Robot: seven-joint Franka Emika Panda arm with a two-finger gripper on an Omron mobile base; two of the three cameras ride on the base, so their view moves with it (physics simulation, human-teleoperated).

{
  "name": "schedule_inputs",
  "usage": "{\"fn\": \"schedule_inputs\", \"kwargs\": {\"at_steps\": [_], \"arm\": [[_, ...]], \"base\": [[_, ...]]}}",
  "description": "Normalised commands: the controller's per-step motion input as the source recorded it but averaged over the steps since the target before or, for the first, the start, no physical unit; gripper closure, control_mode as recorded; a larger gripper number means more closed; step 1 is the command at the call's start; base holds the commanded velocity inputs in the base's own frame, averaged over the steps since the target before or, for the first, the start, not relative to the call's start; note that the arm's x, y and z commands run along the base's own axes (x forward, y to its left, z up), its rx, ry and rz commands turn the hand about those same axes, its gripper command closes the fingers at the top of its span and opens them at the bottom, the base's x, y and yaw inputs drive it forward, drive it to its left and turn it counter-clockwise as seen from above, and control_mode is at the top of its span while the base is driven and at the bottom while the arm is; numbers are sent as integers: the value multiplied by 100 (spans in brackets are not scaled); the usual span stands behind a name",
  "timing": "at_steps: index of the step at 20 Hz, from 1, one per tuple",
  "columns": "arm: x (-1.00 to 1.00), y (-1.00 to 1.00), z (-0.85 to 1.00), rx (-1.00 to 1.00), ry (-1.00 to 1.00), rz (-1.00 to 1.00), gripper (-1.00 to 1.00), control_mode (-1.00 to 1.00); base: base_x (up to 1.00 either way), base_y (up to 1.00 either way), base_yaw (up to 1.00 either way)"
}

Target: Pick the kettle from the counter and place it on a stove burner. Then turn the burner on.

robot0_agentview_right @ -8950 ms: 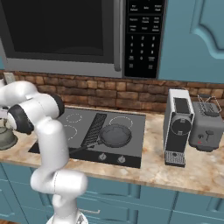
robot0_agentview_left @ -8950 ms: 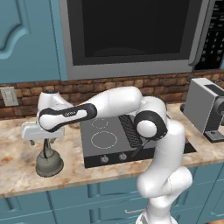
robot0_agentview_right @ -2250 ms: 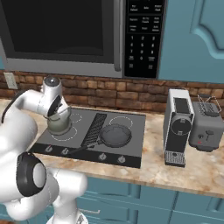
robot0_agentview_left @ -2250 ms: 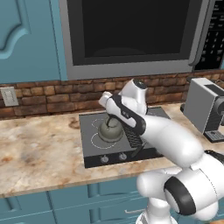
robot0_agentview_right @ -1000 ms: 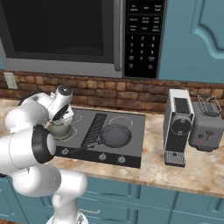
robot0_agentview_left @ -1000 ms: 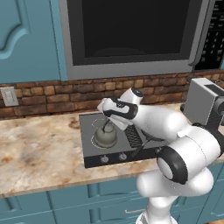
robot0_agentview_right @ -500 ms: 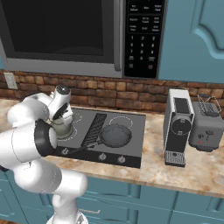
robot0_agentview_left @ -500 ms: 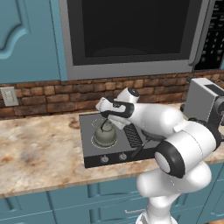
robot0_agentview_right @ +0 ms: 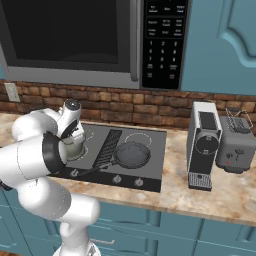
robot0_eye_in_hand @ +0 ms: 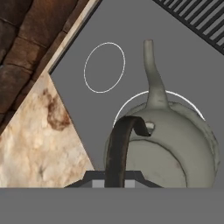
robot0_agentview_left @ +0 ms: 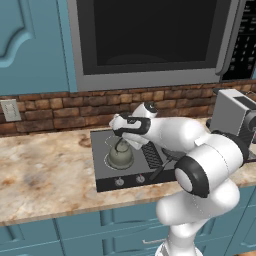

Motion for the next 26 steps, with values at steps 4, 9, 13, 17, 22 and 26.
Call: {"fn": "schedule_inputs", "kwargs": {"at_steps": [4, 9, 13, 17, 22, 26], "arm": [[6, 0, -8, 0, 0, 0, 100, -100], [3, 0, 0, 0, 0, 0, 100, -100], [18, 0, 0, 0, 0, -2, 100, -100], [21, 0, 0, 0, 0, -4, 100, -100], [20, 4, 0, 2, 0, -3, 100, -100], [14, 13, -4, 10, 0, -3, 100, -100]], "base": [[0, 0, 0], [0, 0, 0], [0, 0, 0], [0, 0, 0], [0, 0, 0], [0, 0, 0]]}}
